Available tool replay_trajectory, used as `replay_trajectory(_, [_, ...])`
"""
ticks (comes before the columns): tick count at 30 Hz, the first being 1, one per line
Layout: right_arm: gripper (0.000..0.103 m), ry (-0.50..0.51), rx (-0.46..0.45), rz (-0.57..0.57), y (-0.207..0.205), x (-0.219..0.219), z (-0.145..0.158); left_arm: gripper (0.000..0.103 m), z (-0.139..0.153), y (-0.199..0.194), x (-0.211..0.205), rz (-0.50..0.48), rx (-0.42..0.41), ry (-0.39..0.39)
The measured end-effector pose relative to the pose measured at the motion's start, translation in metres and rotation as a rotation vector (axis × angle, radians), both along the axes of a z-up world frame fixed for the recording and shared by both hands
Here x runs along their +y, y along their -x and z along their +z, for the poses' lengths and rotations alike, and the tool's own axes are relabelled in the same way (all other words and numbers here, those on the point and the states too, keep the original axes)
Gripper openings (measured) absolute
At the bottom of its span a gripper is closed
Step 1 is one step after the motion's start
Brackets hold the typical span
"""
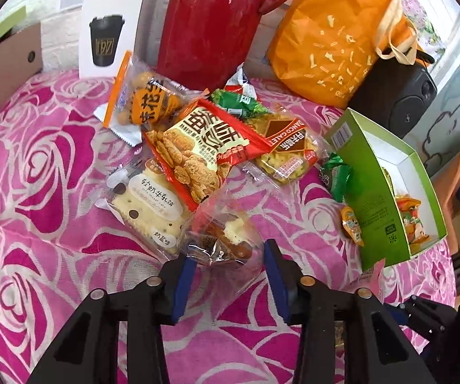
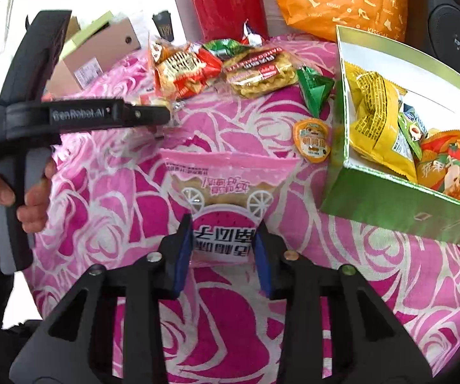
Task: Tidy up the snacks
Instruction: 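Carry both held packs into the white box and open both tools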
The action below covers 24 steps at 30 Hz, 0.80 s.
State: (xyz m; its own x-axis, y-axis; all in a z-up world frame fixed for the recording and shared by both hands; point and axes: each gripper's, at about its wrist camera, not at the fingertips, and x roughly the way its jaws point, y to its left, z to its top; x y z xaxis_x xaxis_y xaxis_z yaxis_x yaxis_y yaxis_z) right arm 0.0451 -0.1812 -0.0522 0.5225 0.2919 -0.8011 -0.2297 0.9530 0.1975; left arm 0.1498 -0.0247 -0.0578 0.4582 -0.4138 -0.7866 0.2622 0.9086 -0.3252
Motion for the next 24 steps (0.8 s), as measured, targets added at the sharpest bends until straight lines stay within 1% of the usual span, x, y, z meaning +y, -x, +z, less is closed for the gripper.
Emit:
replay_trajectory(1, [0.033, -0.014, -0.003, -0.008, 0.001, -0.002, 0.002, 0.039, 0.004, 0.003, 0.0, -0.004, -0.007, 0.007])
replay_trajectory(4, [0.032, -0.044, -0.02, -0.008, 0.006, -0.007, 0.011, 0.039, 0.017, 0.012, 0.001, -0.015, -0.034, 0.015])
replay_trajectory(7, [0.032, -0.086, -0.044, -0.001, 0.014, -0.011, 0.024, 0.039, 0.038, 0.021, 0.0, -0.035, -0.076, 0.025])
replay_trajectory(10, [0.032, -0.129, -0.093, -0.007, 0.021, -0.019, 0.044, 0.039, 0.063, 0.028, -0.007, -0.06, -0.124, 0.043])
replay_trajectory(13, [0.032, -0.147, -0.152, -0.037, 0.027, -0.032, 0.064, 0.039, 0.083, 0.031, -0.018, -0.096, -0.163, 0.068])
replay_trajectory(17, [0.032, -0.123, -0.232, -0.129, 0.028, -0.063, 0.088, 0.039, 0.11, 0.029, -0.049, -0.173, -0.21, 0.094])
replay_trajectory(19, [0.032, -0.111, -0.254, -0.186, 0.027, -0.079, 0.093, 0.039, 0.119, 0.027, -0.07, -0.214, -0.227, 0.101])
replay_trajectory(22, [0.033, -0.086, -0.272, -0.284, 0.024, -0.111, 0.099, 0.039, 0.125, 0.023, -0.099, -0.26, -0.244, 0.099])
replay_trajectory(24, [0.033, -0.057, -0.274, -0.344, 0.021, -0.129, 0.098, 0.039, 0.126, 0.015, -0.12, -0.289, -0.24, 0.103])
